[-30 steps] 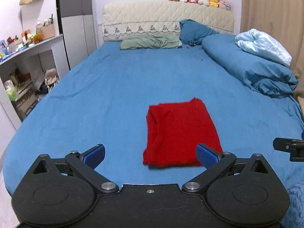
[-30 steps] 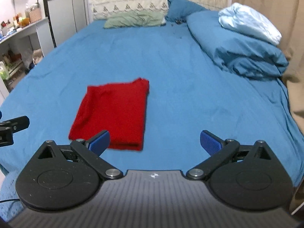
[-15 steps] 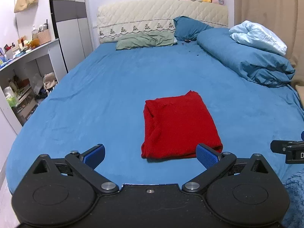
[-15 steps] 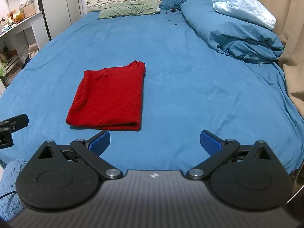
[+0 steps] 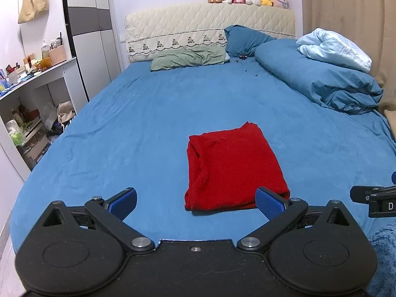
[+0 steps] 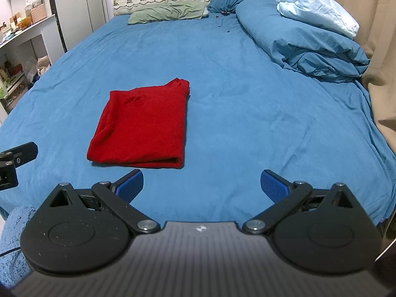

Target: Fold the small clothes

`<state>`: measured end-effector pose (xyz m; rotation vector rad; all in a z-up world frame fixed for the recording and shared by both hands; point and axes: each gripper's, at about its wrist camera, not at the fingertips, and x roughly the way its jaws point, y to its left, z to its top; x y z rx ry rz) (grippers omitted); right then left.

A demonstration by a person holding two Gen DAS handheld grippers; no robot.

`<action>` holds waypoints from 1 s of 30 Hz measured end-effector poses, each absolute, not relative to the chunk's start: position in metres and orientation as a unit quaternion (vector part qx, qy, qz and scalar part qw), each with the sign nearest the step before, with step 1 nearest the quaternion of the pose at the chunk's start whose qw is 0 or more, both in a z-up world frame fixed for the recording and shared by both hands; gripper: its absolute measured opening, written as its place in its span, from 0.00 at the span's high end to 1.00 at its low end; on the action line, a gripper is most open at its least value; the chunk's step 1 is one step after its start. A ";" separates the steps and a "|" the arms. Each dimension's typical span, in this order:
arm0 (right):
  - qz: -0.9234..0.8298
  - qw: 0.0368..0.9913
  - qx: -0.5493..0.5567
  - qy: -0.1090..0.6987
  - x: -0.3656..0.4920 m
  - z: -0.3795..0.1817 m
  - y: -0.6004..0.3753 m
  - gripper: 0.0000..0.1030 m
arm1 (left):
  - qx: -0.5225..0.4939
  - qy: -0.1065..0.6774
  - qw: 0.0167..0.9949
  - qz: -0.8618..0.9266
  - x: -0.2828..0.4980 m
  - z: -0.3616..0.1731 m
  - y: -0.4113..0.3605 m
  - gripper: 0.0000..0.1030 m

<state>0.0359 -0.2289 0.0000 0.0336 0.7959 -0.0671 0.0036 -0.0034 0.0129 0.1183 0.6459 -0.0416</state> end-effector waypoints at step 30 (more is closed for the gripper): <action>-0.034 0.923 0.011 0.383 0.032 0.006 -0.225 0.00 | 0.062 0.307 0.950 -0.014 0.000 0.018 -0.011 0.00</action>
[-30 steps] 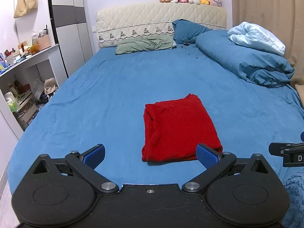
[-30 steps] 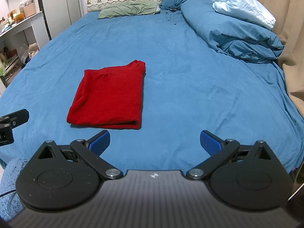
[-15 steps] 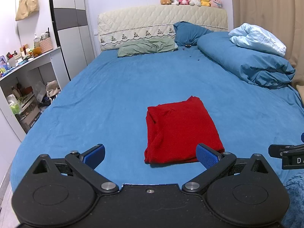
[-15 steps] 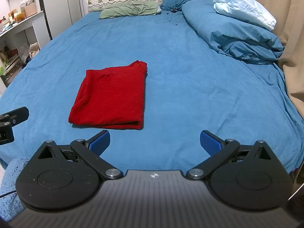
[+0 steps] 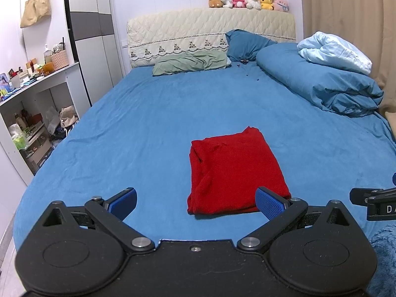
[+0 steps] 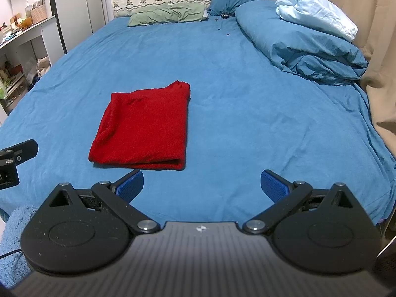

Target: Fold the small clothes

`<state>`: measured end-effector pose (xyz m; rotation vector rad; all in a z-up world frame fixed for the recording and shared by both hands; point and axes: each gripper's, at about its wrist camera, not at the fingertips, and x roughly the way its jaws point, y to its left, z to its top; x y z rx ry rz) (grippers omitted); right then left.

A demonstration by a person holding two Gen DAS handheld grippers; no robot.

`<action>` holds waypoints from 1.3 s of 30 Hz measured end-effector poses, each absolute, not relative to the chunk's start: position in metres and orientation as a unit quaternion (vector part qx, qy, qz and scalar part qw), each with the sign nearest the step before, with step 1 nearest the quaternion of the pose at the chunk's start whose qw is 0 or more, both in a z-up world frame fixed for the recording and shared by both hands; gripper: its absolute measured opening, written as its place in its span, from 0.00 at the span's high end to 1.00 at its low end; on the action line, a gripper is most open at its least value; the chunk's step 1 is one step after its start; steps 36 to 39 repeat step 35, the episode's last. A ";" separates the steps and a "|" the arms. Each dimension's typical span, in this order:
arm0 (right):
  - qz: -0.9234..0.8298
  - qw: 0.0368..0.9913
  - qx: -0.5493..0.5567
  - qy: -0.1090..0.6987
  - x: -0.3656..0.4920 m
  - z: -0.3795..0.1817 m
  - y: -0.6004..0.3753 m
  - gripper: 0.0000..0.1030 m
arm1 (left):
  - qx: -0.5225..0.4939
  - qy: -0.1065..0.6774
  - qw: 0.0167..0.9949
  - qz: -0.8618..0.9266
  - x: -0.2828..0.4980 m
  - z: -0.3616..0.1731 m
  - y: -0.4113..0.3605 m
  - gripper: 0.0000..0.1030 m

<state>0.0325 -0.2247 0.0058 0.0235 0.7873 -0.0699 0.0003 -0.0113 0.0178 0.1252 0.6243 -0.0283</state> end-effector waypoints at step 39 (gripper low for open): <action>-0.034 0.925 0.010 0.377 0.032 0.008 -0.219 0.00 | 0.060 0.299 0.952 -0.019 -0.002 0.018 -0.007 0.00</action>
